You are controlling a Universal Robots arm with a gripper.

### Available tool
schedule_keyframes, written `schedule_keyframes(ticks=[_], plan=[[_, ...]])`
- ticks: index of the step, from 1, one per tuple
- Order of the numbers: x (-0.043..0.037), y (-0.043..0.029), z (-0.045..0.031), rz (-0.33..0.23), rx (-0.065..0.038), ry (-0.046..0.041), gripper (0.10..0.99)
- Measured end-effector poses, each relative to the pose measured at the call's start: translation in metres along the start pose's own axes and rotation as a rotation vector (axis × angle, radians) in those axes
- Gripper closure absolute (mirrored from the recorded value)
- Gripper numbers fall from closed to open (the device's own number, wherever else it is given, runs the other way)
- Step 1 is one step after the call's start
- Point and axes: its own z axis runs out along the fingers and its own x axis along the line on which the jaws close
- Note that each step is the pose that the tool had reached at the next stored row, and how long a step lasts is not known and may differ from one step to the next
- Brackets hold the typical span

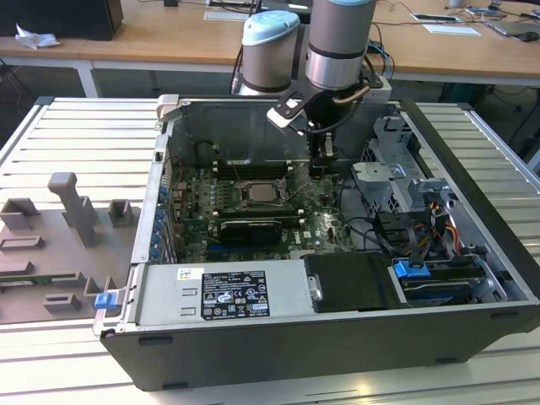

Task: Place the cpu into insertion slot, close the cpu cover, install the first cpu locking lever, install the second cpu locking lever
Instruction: 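Close the cpu cover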

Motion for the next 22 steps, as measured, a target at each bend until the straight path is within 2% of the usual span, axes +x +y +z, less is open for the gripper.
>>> schedule_keyframes(ticks=[6, 13, 20, 22], plan=[[-0.0002, -0.0158, -0.0005, 0.000, 0.000, 0.0001, 0.980], [-0.0002, -0.0209, -0.0008, 0.000, 0.000, 0.0001, 0.980], [-0.0003, -0.0304, -0.0010, 0.000, 0.000, 0.0001, 0.980], [-0.0003, -0.0361, -0.0011, 0.000, 0.000, 0.0001, 0.980]])
